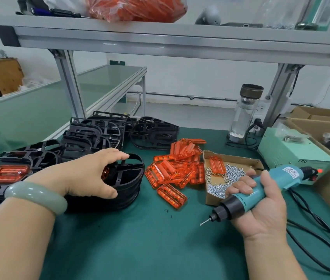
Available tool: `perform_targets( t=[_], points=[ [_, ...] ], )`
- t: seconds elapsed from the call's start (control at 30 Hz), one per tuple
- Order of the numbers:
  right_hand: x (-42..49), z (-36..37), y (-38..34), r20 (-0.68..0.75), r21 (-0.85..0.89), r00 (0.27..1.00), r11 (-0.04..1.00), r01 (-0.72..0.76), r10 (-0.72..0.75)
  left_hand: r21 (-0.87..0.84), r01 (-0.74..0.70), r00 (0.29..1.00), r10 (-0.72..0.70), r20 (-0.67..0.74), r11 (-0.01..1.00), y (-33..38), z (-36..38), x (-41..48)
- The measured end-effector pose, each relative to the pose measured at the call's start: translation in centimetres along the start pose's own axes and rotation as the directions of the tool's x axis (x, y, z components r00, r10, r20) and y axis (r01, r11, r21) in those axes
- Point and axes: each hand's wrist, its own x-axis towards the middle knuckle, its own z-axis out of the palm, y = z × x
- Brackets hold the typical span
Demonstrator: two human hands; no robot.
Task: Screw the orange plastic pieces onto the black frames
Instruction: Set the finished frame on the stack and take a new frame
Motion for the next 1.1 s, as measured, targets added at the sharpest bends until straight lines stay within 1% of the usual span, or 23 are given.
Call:
perform_targets(
  t=[0.1,0.27,0.4,0.47,0.53,0.63,0.73,0.8,0.87,0.93,1.0,1.1],
  points=[
    [0.0,0.1,0.0,0.005,-0.005,1.0,1.0,-0.002,0.002,0.021,0.029,1.0,-0.029,0.003,0.999,0.3,0.1,0.2],
    [-0.1,0.1,0.0,0.002,-0.012,1.0,1.0,0.01,-0.01,-0.076,0.004,1.0,-0.005,-0.026,0.997,0.6,0.4,0.1],
    [-0.2,0.2,0.1,0.011,-0.023,1.0,1.0,0.009,-0.009,-0.108,-0.007,0.998,0.0,-0.058,0.994,1.1,0.4,0.1],
    [-0.2,0.1,0.2,0.009,-0.025,1.0,1.0,0.011,-0.01,-0.118,-0.02,0.994,0.007,-0.107,0.993,1.5,0.2,0.0],
    [-0.1,0.1,0.2,0.008,-0.023,1.0,1.0,0.009,-0.009,-0.116,-0.027,0.978,0.002,-0.207,0.993,1.9,0.1,0.3],
    [-0.1,0.1,0.2,0.014,-0.022,1.0,1.0,0.003,-0.003,-0.143,-0.008,0.924,-0.048,-0.38,0.99,2.3,-0.5,1.6],
    [-0.1,0.1,0.3,0.018,-0.027,1.0,1.0,0.002,-0.002,-0.15,0.096,0.847,-0.16,-0.507,0.984,2.2,-1.4,3.9],
    [-0.1,0.1,0.3,0.027,-0.029,1.0,1.0,-0.002,0.003,-0.174,0.195,0.8,-0.259,-0.541,0.965,1.6,-2.1,5.5],
    [-0.1,0.1,0.3,0.053,-0.014,0.998,1.0,-0.018,0.018,-0.146,0.292,0.773,-0.323,-0.546,0.945,0.8,-2.5,7.0],
    [-0.2,0.3,0.3,0.086,0.004,0.996,1.0,-0.028,0.028,-0.084,0.385,0.77,-0.37,-0.52,0.919,-0.1,-2.8,8.3],
    [-0.2,0.3,0.2,0.09,0.01,0.996,1.0,-0.028,0.027,0.01,0.463,0.778,-0.401,-0.483,0.886,-1.0,-2.8,9.4],
    [-0.1,0.3,0.2,0.074,0.014,0.997,0.999,-0.039,0.037,0.188,0.518,0.799,-0.394,-0.454,0.834,-1.7,-2.7,10.2]
  ],
)
